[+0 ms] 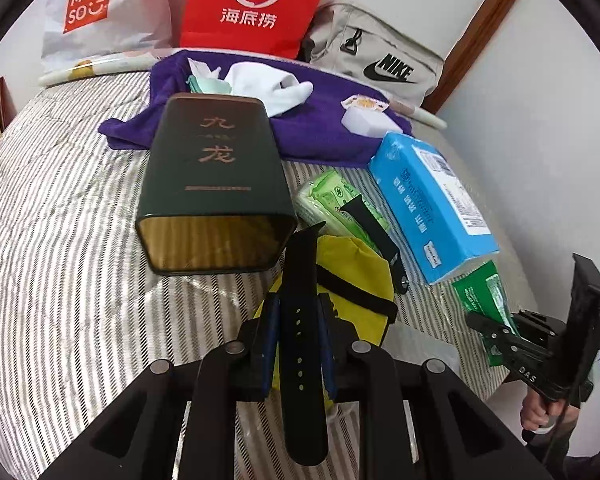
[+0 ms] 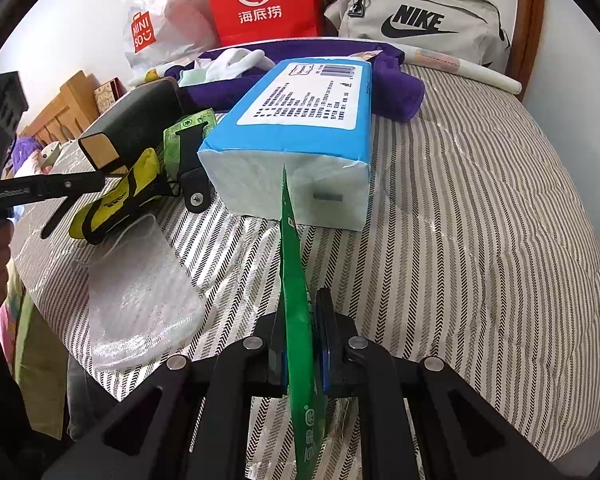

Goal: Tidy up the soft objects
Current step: 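Carry the strap with the left tool while the right tool carries the packet to the towel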

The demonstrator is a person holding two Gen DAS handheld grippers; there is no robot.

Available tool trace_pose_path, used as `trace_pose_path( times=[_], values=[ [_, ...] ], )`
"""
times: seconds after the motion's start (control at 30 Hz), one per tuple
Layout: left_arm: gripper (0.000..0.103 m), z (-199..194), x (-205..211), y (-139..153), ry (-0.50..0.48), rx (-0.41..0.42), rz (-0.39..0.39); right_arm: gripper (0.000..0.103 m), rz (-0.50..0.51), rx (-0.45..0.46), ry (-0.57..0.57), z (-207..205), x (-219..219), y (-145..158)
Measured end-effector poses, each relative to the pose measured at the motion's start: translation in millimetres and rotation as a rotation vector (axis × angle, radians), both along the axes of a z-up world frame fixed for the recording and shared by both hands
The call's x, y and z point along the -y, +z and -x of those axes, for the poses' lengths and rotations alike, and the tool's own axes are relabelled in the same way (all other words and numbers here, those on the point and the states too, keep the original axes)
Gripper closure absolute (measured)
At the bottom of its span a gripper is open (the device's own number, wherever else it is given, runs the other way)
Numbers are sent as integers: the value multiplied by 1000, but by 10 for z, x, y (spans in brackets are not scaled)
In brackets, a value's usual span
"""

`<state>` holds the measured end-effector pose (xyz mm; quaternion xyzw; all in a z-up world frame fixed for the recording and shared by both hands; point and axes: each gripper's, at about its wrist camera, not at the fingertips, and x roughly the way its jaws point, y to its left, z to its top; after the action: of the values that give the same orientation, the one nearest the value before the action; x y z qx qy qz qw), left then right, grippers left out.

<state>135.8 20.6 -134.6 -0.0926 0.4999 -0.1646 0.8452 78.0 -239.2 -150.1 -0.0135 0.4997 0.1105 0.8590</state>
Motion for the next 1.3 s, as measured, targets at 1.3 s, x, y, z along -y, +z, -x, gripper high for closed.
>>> trace_pose_path(
  times=[1.3],
  values=[
    [86,154,-380,623,88,145,56,94,-41,166,44,-196,-134,881]
  ],
)
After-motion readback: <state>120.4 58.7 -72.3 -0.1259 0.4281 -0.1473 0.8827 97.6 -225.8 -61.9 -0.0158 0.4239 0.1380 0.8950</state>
